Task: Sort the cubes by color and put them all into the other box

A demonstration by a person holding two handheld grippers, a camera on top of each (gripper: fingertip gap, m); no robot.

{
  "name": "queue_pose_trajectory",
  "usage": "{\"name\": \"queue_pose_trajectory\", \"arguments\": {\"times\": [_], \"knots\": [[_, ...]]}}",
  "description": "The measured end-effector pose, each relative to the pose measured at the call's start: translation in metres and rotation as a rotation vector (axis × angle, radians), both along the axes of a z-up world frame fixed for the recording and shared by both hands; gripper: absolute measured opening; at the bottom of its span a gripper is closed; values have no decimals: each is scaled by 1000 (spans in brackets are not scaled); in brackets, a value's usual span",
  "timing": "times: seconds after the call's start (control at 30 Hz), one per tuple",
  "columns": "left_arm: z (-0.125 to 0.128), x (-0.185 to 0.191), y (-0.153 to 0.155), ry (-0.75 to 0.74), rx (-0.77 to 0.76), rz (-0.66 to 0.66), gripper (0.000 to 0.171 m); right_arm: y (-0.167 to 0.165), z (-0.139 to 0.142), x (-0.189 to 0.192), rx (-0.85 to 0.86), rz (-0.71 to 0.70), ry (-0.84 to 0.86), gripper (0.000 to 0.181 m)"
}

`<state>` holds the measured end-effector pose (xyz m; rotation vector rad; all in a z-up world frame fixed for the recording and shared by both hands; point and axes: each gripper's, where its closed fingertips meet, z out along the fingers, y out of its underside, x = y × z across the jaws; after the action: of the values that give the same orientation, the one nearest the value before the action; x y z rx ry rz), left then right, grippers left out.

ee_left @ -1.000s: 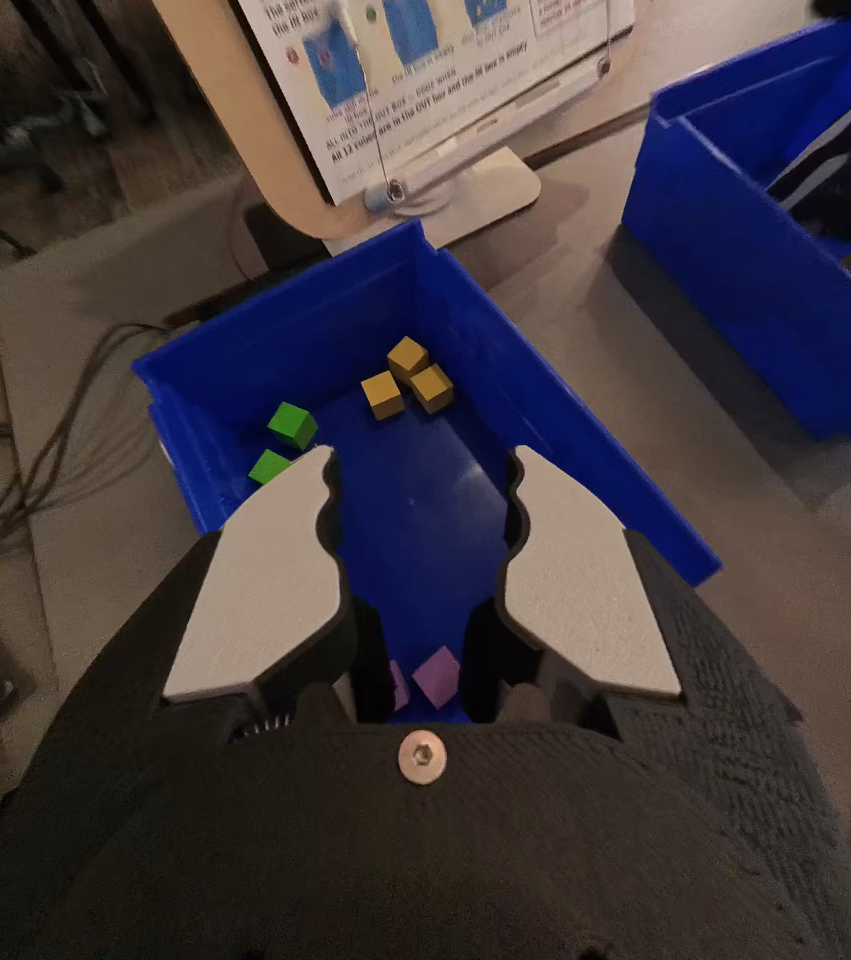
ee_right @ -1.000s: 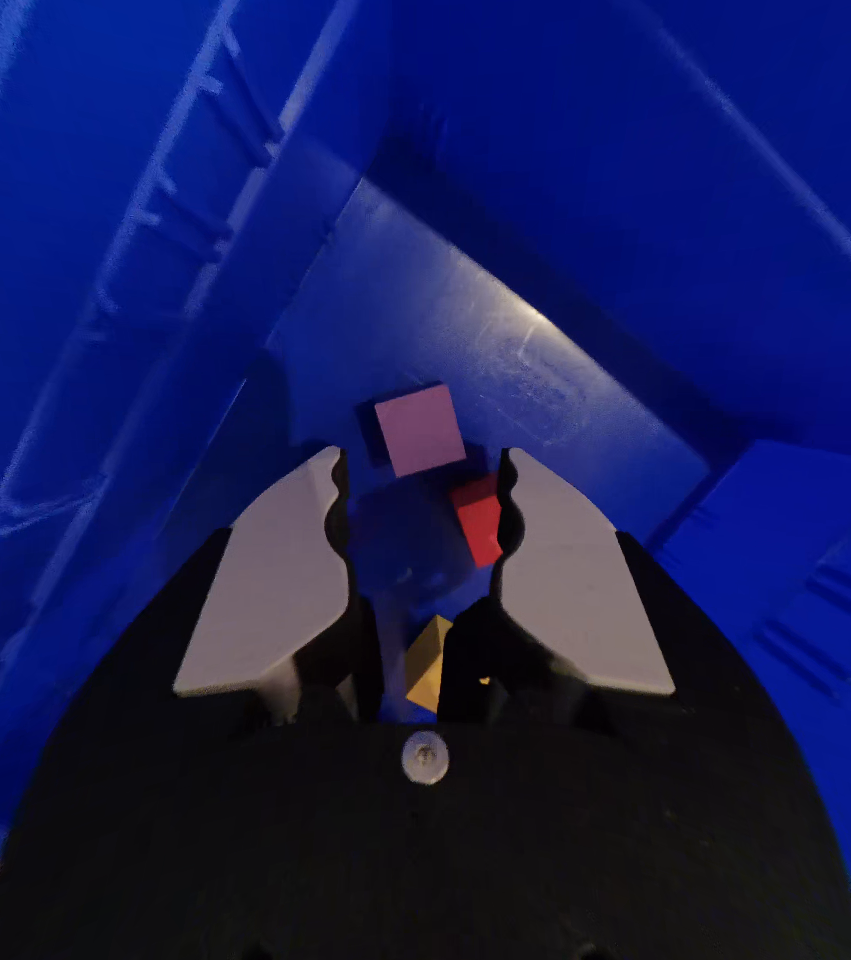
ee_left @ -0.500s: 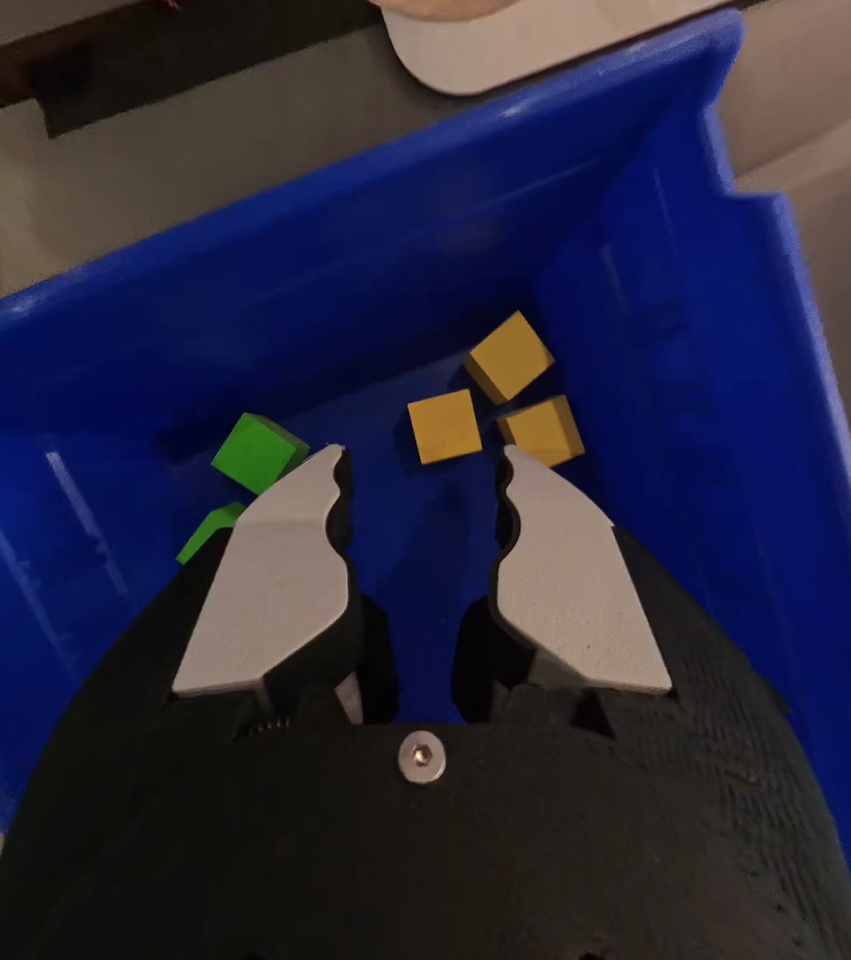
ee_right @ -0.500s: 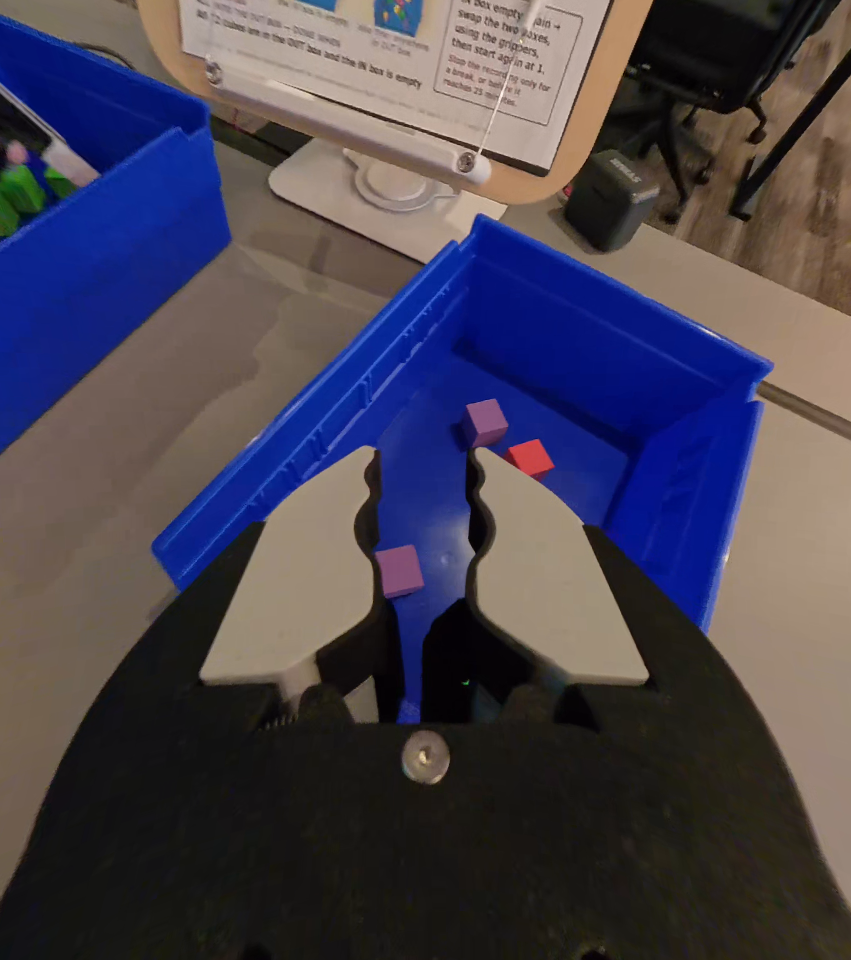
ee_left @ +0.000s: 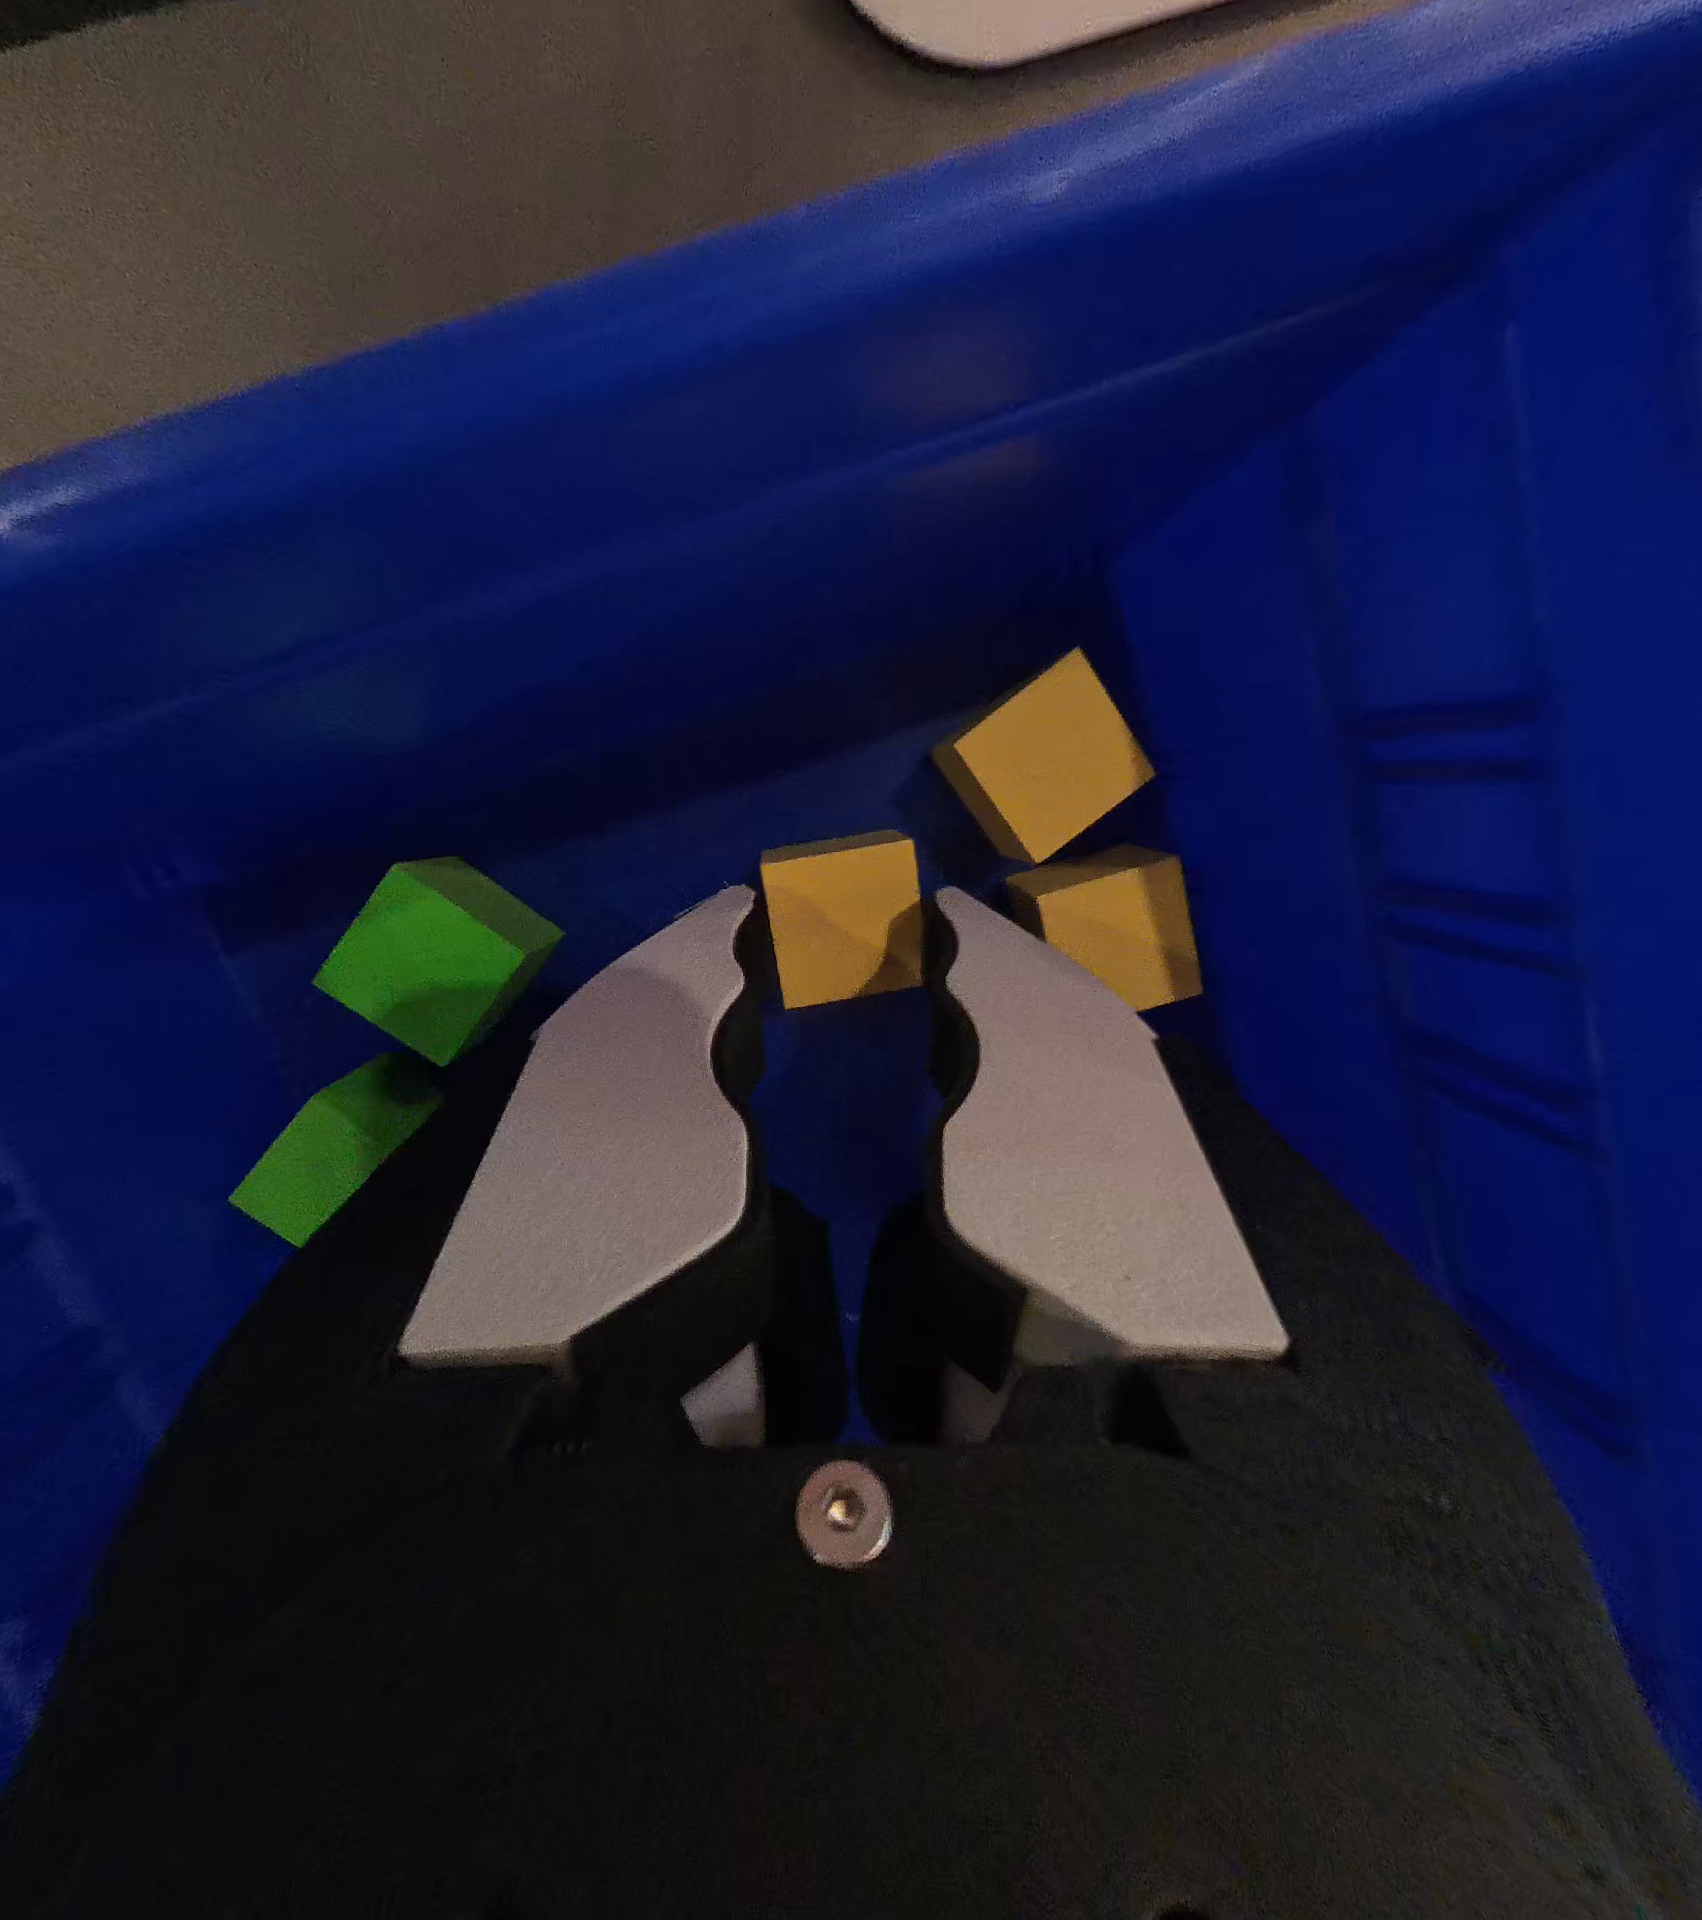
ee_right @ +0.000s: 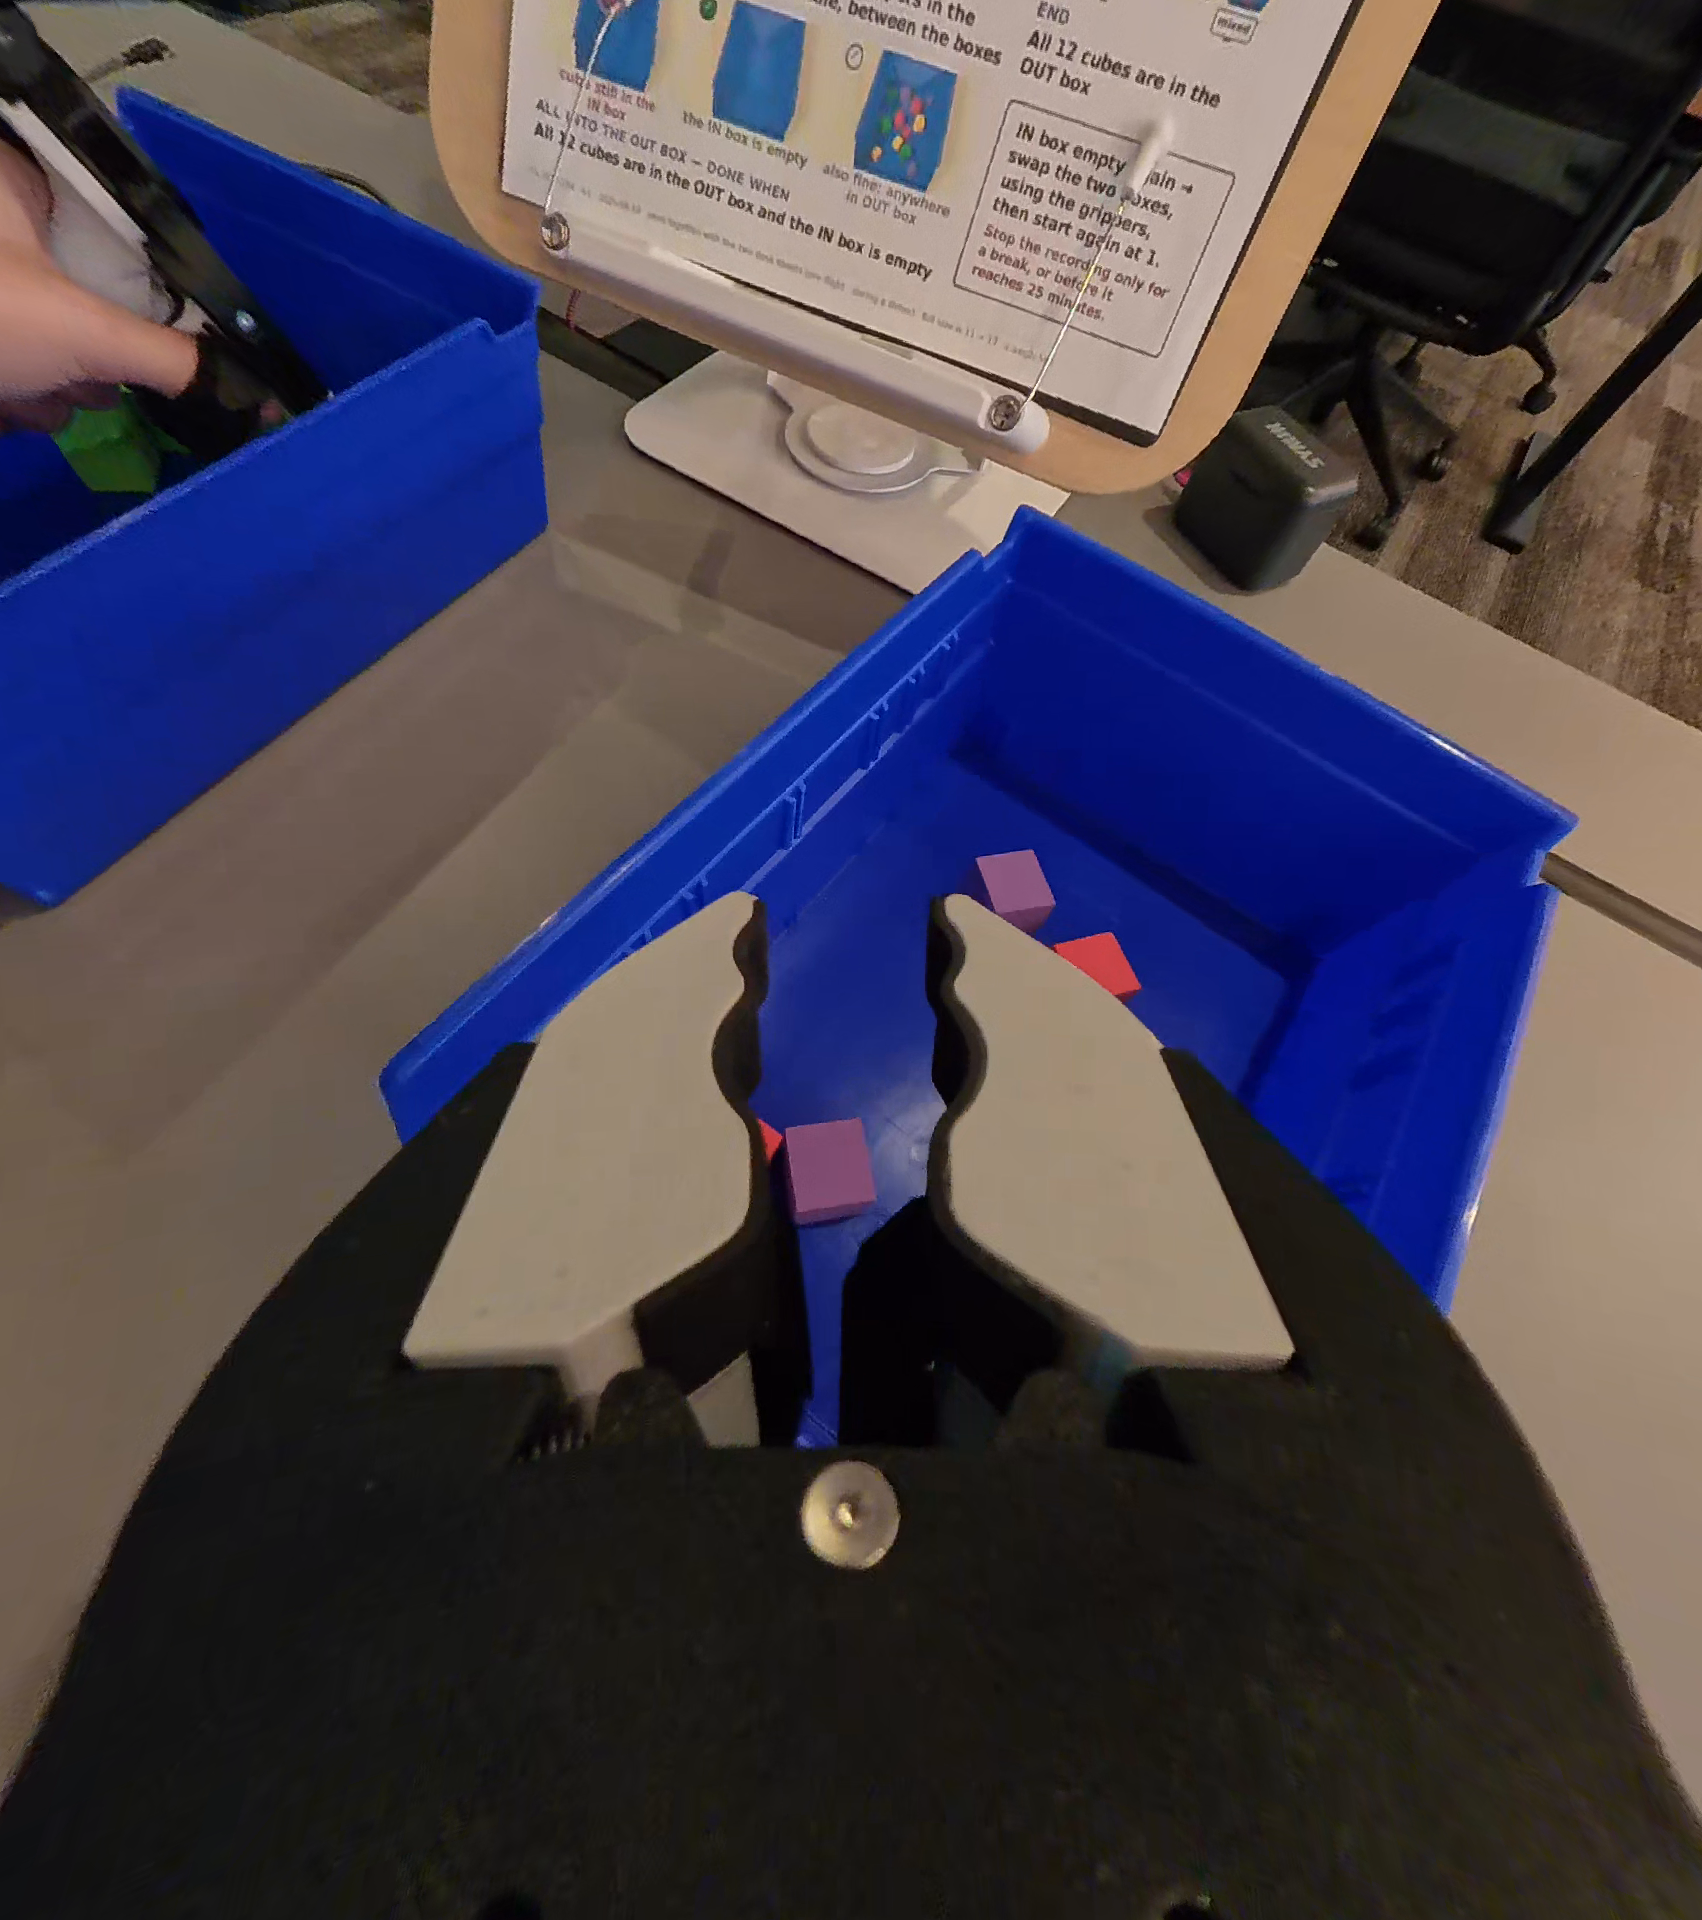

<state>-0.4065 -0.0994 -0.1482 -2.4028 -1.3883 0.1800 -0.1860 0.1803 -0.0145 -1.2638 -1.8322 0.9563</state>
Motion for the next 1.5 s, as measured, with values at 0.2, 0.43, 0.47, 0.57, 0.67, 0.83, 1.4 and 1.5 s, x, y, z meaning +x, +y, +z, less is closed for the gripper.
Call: {"name": "queue_pose_trajectory", "arguments": {"times": [0.2,0.43,0.47,0.57,0.67,0.83,1.4,1.5], "knots": [[67,31,17,89,346,-52,28,-32,0,4,21,152,47,28],[176,171,72,-240,1223,-400,27,-126,16,12,44,467,277,44],[178,189,76,-282,1253,-444,27,-136,18,15,34,494,300,46],[182,225,87,-372,1323,-521,27,-158,29,23,31,546,386,47],[179,251,98,-458,1361,-573,27,-169,34,29,71,556,427,45],[175,262,102,-498,1402,-564,27,-181,30,36,99,581,429,43],[189,229,64,-39,1349,-386,57,-64,21,18,251,272,150,28],[196,229,51,94,1272,-394,53,-5,-10,6,192,165,-167,28]]}}
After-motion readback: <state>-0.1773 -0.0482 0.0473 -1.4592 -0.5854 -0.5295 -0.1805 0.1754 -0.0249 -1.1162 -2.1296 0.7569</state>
